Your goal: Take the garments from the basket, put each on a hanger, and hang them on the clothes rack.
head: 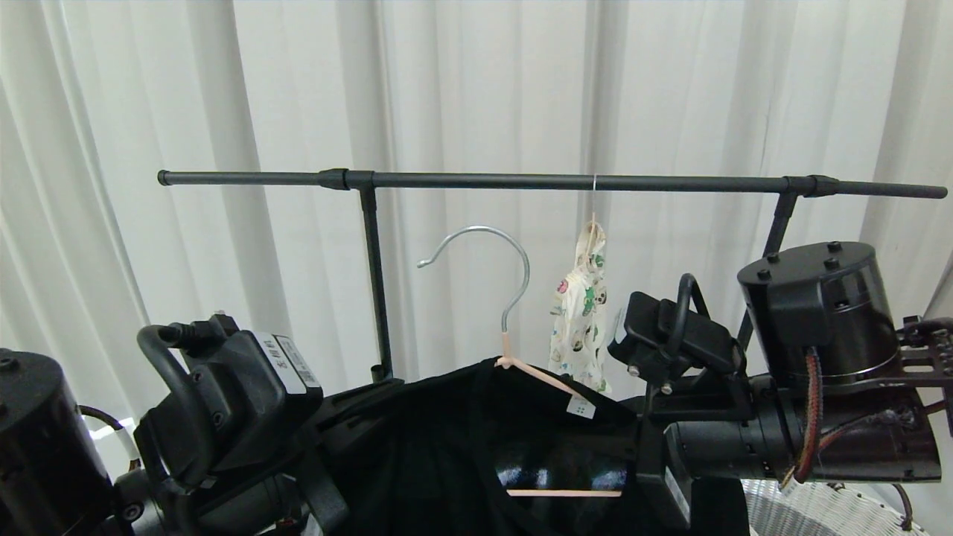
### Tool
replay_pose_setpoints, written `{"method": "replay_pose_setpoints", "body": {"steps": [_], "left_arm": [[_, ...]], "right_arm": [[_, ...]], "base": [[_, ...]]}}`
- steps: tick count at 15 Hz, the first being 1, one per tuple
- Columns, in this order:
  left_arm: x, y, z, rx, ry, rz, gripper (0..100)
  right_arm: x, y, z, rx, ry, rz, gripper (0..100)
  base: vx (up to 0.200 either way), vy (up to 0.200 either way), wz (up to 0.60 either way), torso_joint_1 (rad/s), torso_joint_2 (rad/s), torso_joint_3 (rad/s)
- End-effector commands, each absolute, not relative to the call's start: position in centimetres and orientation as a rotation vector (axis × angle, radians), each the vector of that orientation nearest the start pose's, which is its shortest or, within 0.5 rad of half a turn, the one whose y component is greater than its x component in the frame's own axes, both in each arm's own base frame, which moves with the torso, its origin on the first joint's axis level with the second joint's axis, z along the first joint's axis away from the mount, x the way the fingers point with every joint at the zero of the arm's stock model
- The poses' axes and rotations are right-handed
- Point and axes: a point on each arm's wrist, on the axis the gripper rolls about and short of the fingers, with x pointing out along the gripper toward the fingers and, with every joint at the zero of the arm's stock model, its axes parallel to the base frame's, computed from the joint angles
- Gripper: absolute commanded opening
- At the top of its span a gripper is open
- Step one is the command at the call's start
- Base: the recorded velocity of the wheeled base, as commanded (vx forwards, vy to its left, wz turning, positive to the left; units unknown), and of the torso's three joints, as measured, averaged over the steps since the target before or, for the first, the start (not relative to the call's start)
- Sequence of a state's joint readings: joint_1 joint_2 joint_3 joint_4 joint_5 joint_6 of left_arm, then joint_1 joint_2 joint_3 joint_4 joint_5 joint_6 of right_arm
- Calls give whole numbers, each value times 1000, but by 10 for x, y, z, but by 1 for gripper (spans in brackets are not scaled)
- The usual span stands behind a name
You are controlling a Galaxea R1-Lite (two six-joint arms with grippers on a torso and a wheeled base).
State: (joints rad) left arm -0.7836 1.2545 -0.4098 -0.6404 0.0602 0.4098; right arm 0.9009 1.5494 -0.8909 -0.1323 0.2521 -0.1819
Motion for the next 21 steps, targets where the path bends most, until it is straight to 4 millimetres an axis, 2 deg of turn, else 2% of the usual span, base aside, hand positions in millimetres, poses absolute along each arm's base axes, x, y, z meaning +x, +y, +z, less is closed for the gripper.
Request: {"method": "replay_pose_setpoints", "body": {"steps": [1,3,5,7,9,14,16,18,21], "left_arm": [[128,-126,183,478,44,-752,100],[127,-125,181,480,50,-753,100],[122,-119,168,504,88,-758,100],[118,-116,167,505,87,-759,100],[113,-109,167,499,75,-747,100],[106,-78,146,499,153,-622,100],[106,-63,129,510,236,-547,100],[102,-59,117,522,290,-541,100],[106,-59,115,507,320,-533,100]], "right_arm": [[161,211,203,-341,407,1175,0],[166,204,205,-409,349,1164,0],[177,193,206,-513,285,1137,0],[181,188,207,-538,267,1122,0],[185,176,208,-534,272,1077,0],[190,146,207,-566,263,987,0],[189,145,211,-562,243,986,0],[187,153,215,-562,196,1010,0],[177,166,219,-565,150,1073,0]], "base": [[0,0,0,0,0,0],[0,0,0,0,0,0],[0,0,0,0,0,0],[0,0,0,0,0,0],[0,0,0,0,0,0],[0,0,0,0,0,0],[0,0,0,0,0,0],[0,0,0,0,0,0],[0,0,0,0,0,0]]}}
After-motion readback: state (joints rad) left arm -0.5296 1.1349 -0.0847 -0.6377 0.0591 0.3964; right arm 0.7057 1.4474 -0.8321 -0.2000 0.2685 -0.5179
